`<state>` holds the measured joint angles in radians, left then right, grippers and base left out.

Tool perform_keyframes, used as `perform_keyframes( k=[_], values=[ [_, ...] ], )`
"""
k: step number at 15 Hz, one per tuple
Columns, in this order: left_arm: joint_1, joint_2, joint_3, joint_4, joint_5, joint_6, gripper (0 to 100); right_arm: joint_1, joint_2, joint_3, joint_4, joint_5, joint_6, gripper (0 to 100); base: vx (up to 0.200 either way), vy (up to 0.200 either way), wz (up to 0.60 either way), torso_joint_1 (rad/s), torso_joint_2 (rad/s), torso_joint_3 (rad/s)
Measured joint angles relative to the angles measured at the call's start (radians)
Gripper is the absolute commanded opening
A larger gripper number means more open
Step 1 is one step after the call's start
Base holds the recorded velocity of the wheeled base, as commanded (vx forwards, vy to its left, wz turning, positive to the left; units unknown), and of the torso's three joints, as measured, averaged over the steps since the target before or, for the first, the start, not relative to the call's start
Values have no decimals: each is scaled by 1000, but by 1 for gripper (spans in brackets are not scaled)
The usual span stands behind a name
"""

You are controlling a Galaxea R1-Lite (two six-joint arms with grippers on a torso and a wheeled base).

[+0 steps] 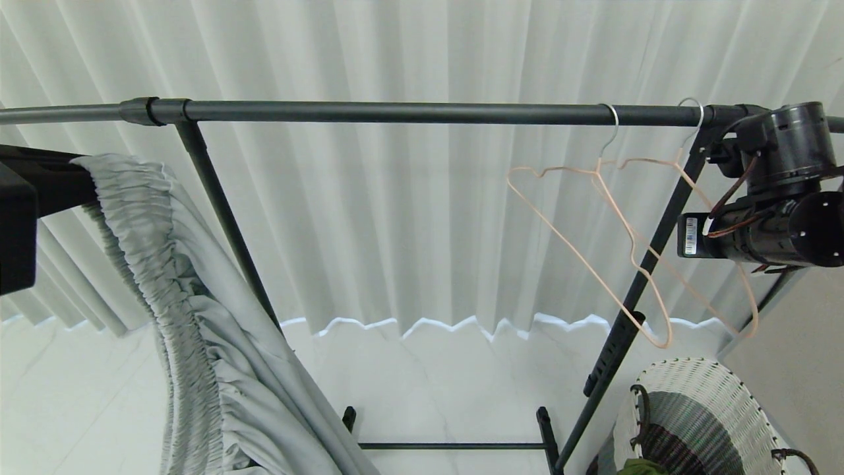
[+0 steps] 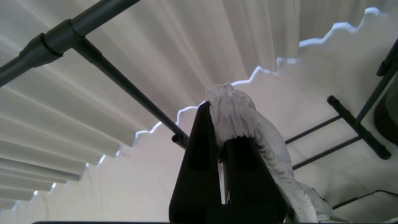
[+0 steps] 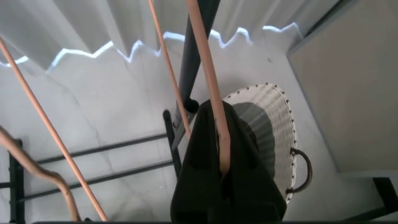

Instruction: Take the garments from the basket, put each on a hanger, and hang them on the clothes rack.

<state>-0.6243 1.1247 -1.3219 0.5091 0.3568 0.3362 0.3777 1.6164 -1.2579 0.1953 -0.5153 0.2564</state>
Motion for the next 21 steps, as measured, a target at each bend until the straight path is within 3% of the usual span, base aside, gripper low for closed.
perform_keyframes(
  k=[8, 16, 19, 21],
  values=[
    [1, -2, 0, -24, 2, 9, 0, 3, -119, 63, -19, 4, -8, 0, 0, 0, 0, 0, 0, 0],
    [2, 6, 42, -98, 34, 54, 0, 44, -411, 306, -13, 16, -58, 0, -200, 0, 0, 2, 2, 6],
    [2, 3, 60, -99, 34, 54, 0, 63, -483, 336, -13, 20, -78, 0, -133, 0, 0, 0, 2, 5],
    [2, 1, 84, -137, 33, 53, 0, 125, -514, 336, -17, 25, -79, 0, 0, 0, 0, 0, 0, 0]
  ],
)
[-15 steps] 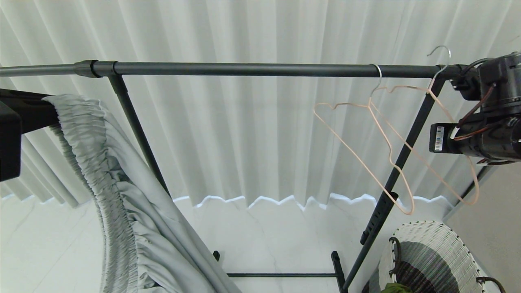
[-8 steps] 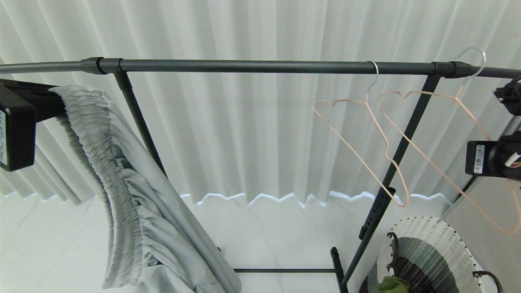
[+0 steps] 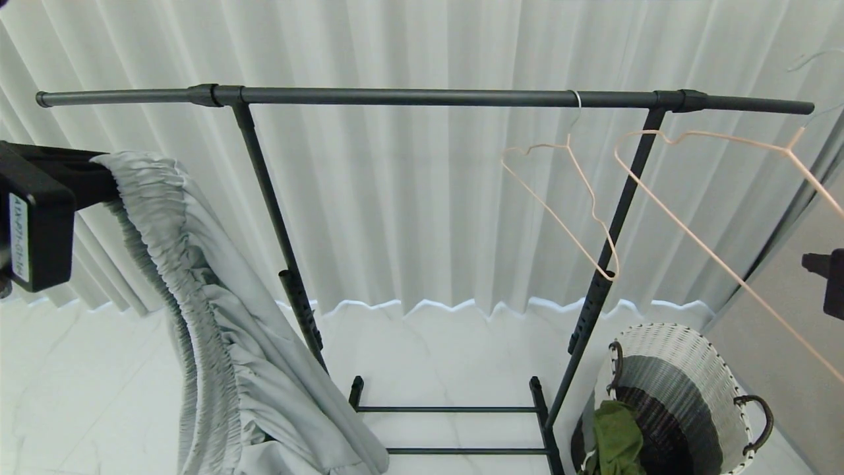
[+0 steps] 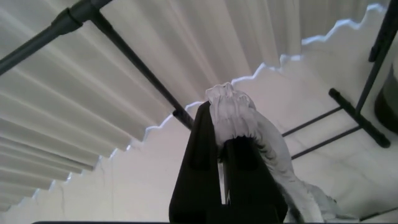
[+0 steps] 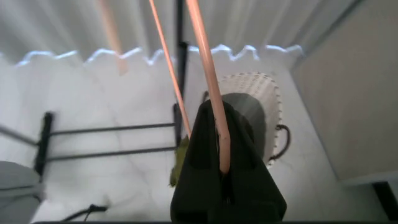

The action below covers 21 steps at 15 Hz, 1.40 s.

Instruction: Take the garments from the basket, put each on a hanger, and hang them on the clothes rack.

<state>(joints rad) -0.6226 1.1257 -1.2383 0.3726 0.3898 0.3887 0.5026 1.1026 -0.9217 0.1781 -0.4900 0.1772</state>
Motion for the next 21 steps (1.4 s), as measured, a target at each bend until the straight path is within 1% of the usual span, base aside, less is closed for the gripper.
perform_keyframes(
  k=[2, 5, 8, 9, 12, 13, 14, 16, 18, 21],
  values=[
    [0, 0, 31, -53, 0, 1, 0, 92, -27, -3, -5, 21, -4, 0, 0, 0, 0, 0, 0, 0],
    [0, 7, 51, -63, 9, 3, 0, 257, -61, -3, -4, 56, -30, 0, 0, 0, 0, 0, 0, 0],
    [0, 47, 4, -63, 73, -17, 0, 451, -71, 3, 2, 66, -28, 0, 0, 0, 0, 0, 0, 0],
    [0, 76, -29, -63, 81, -44, 0, 517, -69, 10, 5, 67, -14, 0, 0, 0, 0, 0, 0, 0],
    [0, 178, -120, -63, 89, -195, 0, 666, -41, 22, 3, 69, 30, 0, 0, 0, 0, 0, 0, 0],
    [0, 214, -148, -63, 94, -235, 0, 700, -27, 22, -1, 71, 34, 0, 0, 0, 0, 0, 0, 0],
    [0, 245, -169, -63, 106, -256, 0, 728, -13, 22, -3, 71, 36, 0, 0, 0, 0, 0, 0, 0],
    [3, 309, -218, -63, 166, -290, 0, 787, 13, 22, -10, 71, 43, 0, 0, 0, 0, 0, 0, 0],
    [4, 352, -251, -63, 181, -303, 0, 819, 42, 20, -34, 71, 53, 0, 0, 0, 0, 0, 0, 0],
    [4, 379, -256, -63, 184, -305, 0, 829, 79, 18, -75, 71, 54, 0, 0, 0, 0, 0, 0, 0]
  ],
)
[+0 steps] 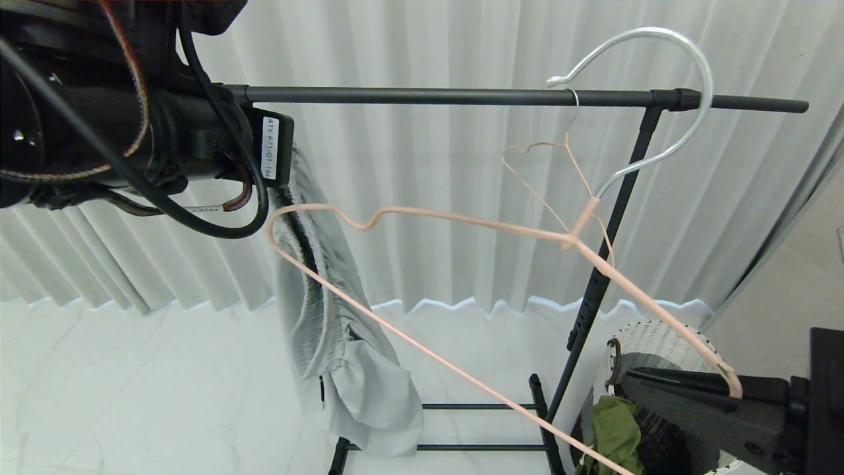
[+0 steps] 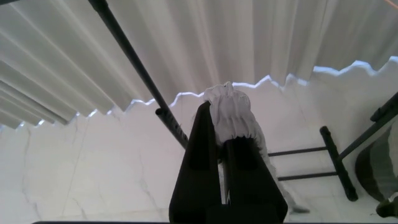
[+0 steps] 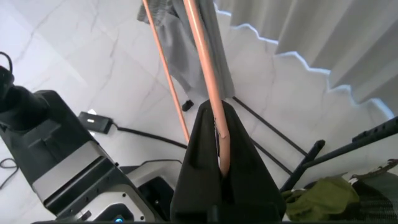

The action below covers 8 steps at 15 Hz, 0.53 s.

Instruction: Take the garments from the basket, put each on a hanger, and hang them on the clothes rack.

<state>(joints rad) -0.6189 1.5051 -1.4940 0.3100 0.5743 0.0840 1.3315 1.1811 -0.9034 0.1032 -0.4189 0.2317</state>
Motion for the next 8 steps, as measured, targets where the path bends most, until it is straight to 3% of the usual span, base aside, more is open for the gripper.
perform_keyframes(
  k=[8],
  values=[
    [-3, 5, 9, 1, 5, 3, 0, -99, 94, -13, -136, -3, 3, 0, 0, 0, 0, 0, 0, 0]
  ],
)
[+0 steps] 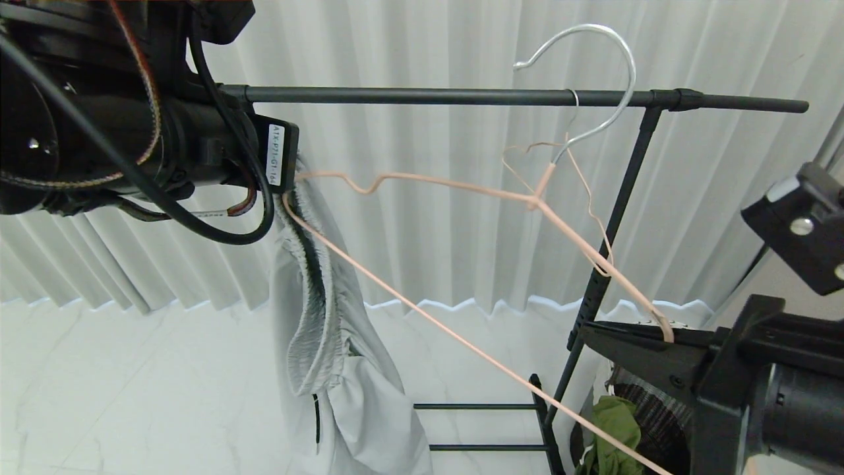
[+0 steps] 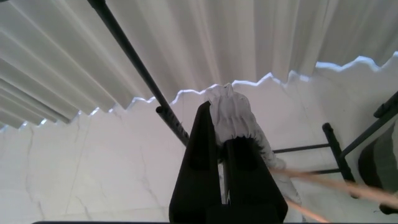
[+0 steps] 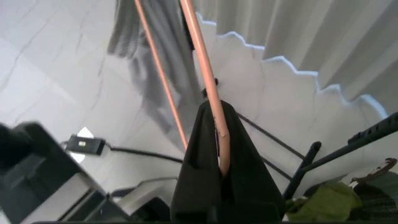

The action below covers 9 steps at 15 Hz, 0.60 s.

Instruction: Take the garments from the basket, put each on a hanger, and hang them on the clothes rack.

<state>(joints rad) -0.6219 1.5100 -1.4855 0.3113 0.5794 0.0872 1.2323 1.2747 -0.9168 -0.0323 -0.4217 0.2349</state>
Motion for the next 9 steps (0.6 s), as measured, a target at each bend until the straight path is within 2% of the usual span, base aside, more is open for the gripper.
perform_keyframes(
  k=[6, 9],
  values=[
    [-10, -4, 26, 4, 5, -3, 0, -41, 83, -34, -51, 0, 11, 0, 0, 0, 0, 0, 0, 0],
    [-8, 0, 27, 5, 5, -13, 0, -38, 156, -115, -63, 5, 76, 0, 0, 0, 0, 0, 0, 0]
  ],
)
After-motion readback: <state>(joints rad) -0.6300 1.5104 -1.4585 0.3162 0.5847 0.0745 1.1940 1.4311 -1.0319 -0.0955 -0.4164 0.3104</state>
